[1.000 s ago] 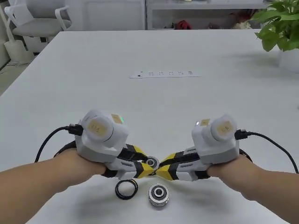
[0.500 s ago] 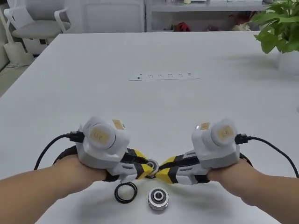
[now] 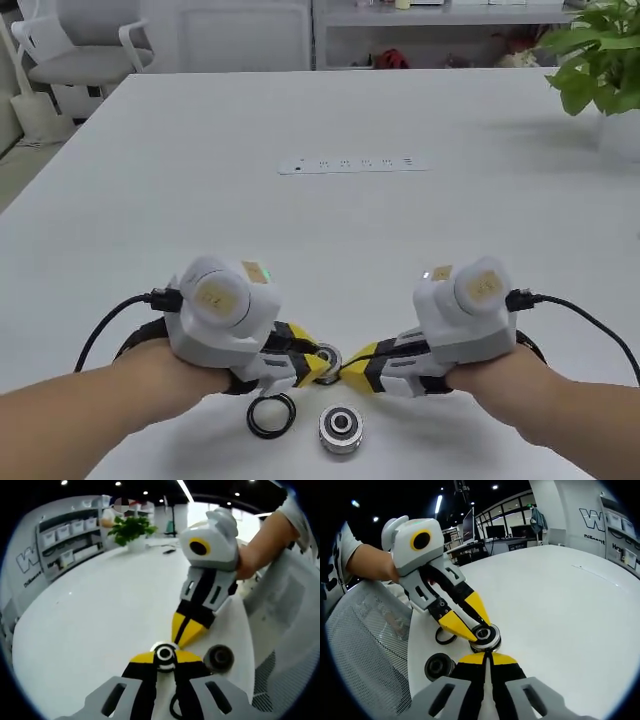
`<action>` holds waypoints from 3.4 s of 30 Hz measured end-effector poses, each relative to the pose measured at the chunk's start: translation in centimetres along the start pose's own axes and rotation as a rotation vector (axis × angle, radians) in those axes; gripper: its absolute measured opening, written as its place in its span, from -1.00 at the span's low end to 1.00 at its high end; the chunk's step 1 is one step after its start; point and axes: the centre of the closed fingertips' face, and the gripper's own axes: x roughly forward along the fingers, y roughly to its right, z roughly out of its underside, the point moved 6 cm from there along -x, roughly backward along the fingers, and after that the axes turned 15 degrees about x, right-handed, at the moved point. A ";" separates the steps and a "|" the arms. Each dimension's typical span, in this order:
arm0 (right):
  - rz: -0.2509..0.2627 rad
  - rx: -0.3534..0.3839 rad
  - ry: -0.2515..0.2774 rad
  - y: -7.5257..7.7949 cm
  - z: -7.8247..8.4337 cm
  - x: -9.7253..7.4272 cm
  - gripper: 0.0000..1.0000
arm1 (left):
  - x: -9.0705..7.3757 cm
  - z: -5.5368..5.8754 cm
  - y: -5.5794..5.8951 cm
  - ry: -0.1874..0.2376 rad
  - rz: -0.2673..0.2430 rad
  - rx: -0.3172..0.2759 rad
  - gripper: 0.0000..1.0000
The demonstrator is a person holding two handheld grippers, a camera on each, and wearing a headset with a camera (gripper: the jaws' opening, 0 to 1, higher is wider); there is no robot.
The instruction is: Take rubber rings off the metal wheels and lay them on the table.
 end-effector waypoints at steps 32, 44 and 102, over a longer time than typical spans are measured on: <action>-0.027 0.205 0.104 -0.5 -1.5 -0.8 -1.00 | 0.4 -0.3 0.2 -0.033 -0.045 -0.001 -0.76; -0.070 0.231 0.121 -1.0 -1.7 -0.8 -1.00 | 0.3 -0.3 0.3 -0.032 -0.047 0.000 -0.76; -0.133 0.276 0.147 -2.1 -2.5 -1.4 -1.00 | -6.4 -1.3 1.2 0.095 -0.012 -0.003 0.06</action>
